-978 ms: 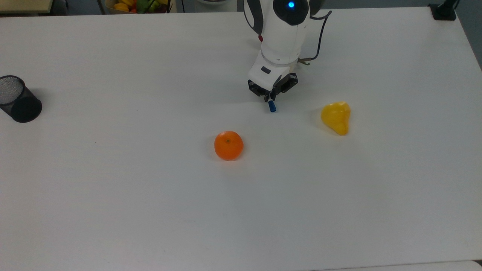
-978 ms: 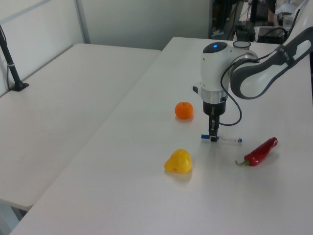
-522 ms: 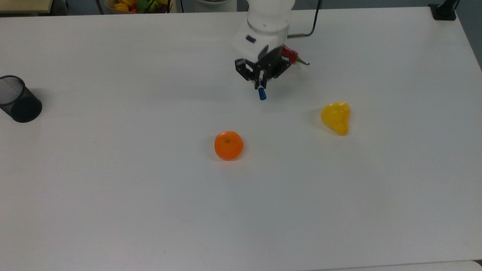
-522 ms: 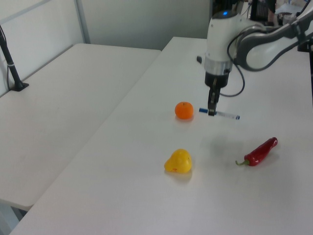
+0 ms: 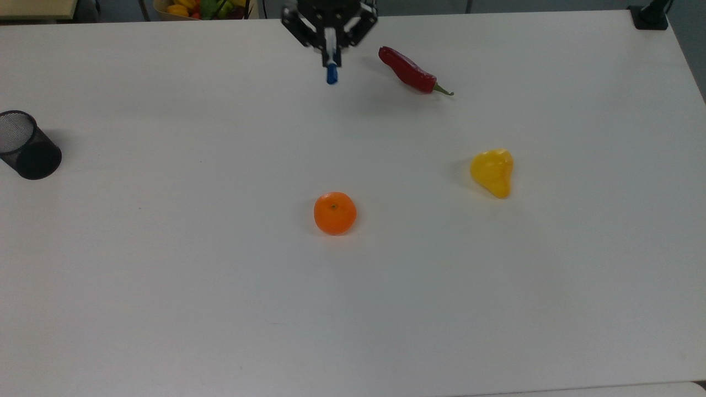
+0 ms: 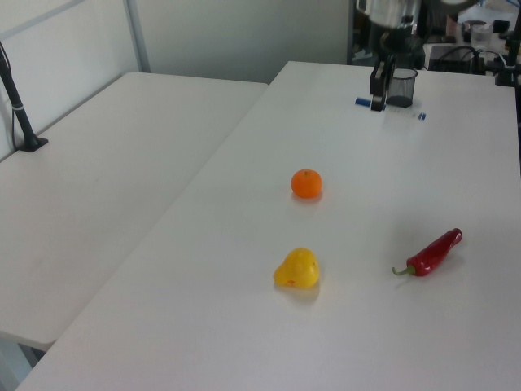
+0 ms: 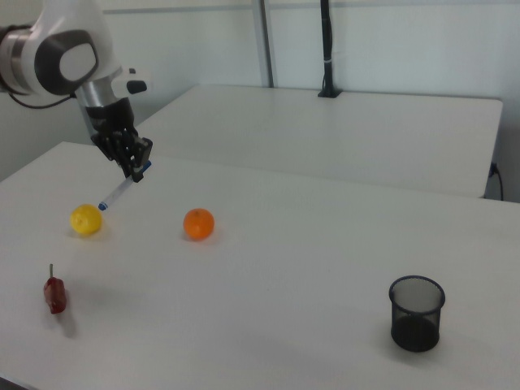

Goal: Place marker
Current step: 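Lift the marker and carry it toward the black mesh pen cup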

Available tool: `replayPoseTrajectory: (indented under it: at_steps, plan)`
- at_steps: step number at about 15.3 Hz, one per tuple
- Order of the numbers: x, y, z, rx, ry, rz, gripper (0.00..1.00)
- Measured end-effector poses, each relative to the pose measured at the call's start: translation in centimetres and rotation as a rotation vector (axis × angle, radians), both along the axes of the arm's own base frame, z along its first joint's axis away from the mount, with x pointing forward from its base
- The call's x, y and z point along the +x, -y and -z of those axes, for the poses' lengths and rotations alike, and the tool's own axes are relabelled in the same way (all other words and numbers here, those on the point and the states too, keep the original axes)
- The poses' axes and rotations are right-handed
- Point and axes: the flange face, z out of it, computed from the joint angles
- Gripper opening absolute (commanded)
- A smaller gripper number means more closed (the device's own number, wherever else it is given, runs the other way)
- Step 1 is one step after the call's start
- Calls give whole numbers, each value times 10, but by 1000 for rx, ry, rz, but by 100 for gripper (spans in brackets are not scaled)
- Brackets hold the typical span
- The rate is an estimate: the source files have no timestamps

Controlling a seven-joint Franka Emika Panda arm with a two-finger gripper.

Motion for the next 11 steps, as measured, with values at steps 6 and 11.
replayPoseTrajectory:
  at_steps: [6, 11]
  plan:
    - [-13, 68, -58, 30, 8, 46, 0]
    - [-11, 108, -67, 37, 55, 116, 0]
